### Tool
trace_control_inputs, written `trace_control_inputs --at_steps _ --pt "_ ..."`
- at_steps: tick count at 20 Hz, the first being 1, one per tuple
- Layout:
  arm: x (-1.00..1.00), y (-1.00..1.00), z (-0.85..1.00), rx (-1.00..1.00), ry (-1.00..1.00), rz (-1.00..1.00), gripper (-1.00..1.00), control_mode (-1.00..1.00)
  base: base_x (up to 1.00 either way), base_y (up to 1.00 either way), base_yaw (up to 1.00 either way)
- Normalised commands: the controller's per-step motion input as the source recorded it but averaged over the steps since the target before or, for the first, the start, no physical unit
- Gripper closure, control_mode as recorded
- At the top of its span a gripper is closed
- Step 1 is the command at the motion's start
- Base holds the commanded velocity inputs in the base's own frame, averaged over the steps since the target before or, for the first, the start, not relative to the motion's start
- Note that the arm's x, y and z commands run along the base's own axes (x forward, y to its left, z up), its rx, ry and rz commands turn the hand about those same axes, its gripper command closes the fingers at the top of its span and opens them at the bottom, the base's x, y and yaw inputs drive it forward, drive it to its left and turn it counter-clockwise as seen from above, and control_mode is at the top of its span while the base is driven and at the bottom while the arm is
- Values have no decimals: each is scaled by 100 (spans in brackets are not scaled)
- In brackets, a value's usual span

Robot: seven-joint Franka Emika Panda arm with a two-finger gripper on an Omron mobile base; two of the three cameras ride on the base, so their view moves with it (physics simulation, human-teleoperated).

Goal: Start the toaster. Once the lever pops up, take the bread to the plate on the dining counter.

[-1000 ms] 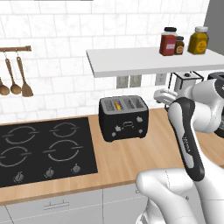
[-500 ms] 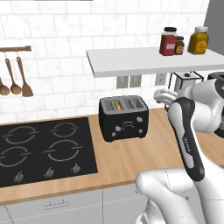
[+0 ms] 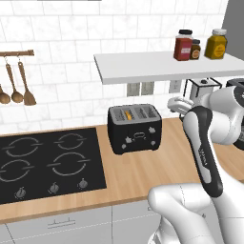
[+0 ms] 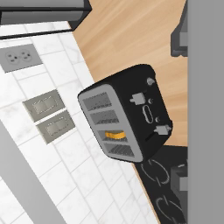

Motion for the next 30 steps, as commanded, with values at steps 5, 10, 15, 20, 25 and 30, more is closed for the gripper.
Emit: trace_control_inputs --at_steps 5,10,15,20,25,30 --pt "0 0 0 0 0 0 -100 -100 0 0 0" --pt "0 0 0 0 0 0 -100 -100 0 0 0" --pt "0 0 0 0 0 0 -100 -100 0 0 0" --pt "0 0 0 0 0 0 -100 -100 0 0 0" --pt "0 0 0 0 0 0 -100 -100 0 0 0" --pt "0 0 0 0 0 0 -100 -100 0 0 0"
